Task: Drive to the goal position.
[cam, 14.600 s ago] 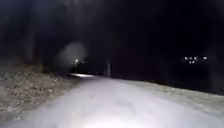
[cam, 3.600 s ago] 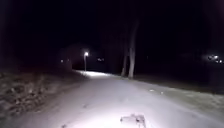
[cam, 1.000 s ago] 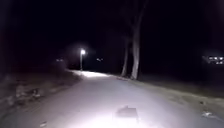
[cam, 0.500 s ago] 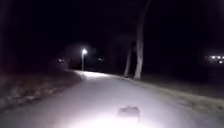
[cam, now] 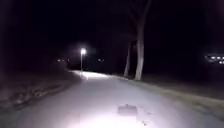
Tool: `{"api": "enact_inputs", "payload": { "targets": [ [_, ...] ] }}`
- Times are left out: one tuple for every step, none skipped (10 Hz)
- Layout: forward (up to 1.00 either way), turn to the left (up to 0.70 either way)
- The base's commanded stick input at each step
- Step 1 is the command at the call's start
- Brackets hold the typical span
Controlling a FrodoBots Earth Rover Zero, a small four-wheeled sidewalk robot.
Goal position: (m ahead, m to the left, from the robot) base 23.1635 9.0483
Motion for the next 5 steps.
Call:
{"api": "enact_inputs", "payload": {
  "targets": [
    [0.7,0.0],
    [0.7,0.02],
    [0.7,0.13],
    [0.7,0.14],
    [0.7,0.12]
  ]
}}
